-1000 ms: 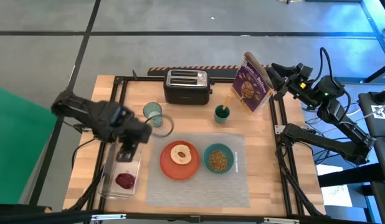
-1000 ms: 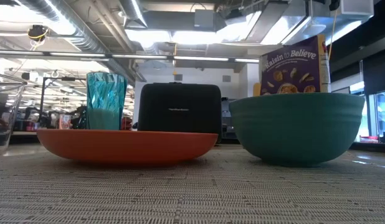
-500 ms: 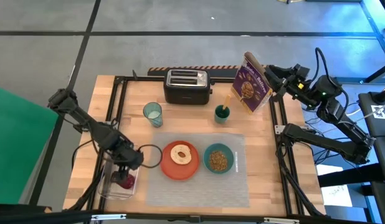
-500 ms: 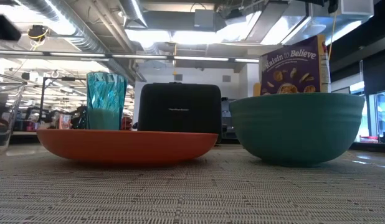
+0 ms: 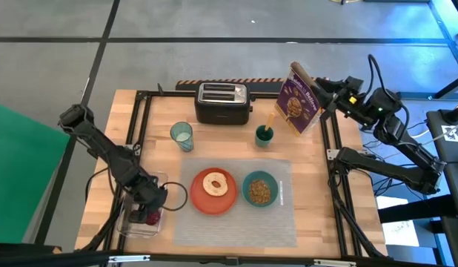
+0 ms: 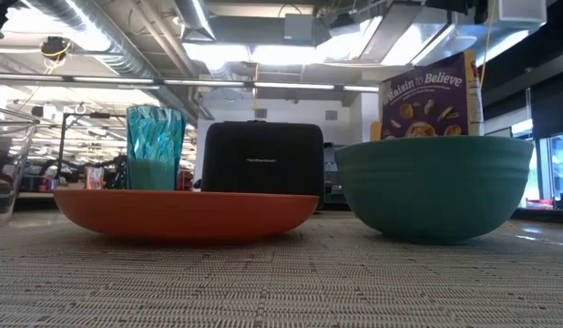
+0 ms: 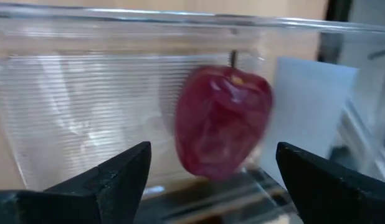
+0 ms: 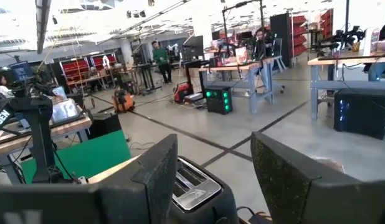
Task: Arrange a breakfast setting
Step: Put the apple on the orange plate
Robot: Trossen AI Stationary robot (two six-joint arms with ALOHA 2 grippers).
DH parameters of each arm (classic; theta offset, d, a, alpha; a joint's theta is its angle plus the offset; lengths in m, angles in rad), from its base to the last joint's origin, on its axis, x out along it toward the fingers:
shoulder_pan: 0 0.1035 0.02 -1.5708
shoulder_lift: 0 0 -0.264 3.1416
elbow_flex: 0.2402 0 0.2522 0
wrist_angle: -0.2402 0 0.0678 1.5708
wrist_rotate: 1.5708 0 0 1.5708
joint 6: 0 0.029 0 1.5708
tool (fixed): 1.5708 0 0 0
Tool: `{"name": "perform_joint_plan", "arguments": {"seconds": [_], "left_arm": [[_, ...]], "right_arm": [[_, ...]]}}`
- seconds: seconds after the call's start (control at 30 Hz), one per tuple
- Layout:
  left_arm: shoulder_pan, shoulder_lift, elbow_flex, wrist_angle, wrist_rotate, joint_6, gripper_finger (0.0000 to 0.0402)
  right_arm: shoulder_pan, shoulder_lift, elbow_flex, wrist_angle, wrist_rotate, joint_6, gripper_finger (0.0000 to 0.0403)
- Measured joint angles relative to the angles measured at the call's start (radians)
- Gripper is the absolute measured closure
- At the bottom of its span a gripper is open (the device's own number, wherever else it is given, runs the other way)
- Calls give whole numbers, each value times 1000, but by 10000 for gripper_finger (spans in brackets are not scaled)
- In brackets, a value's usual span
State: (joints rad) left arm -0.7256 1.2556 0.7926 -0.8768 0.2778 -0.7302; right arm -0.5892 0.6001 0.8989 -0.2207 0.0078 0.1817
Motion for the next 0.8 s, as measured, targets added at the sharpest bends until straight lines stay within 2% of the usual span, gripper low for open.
{"name": "perform_joint_plan", "arguments": {"seconds": [0.1, 0.37, 0.57, 0.8], "left_arm": [[-21, 0, -28, 43, -47, -30, 64], [-78, 0, -76, 155, -53, -84, 66], [-119, 1, -121, 247, -107, -134, 66], [-126, 0, -157, 267, -134, -135, 66]], "right_arm": [[0, 2, 0, 0, 0, 2, 210], [0, 33, 0, 14, 7, 5, 210], [0, 60, 0, 39, 1, 5, 210], [1, 86, 0, 41, -1, 5, 210]]}}
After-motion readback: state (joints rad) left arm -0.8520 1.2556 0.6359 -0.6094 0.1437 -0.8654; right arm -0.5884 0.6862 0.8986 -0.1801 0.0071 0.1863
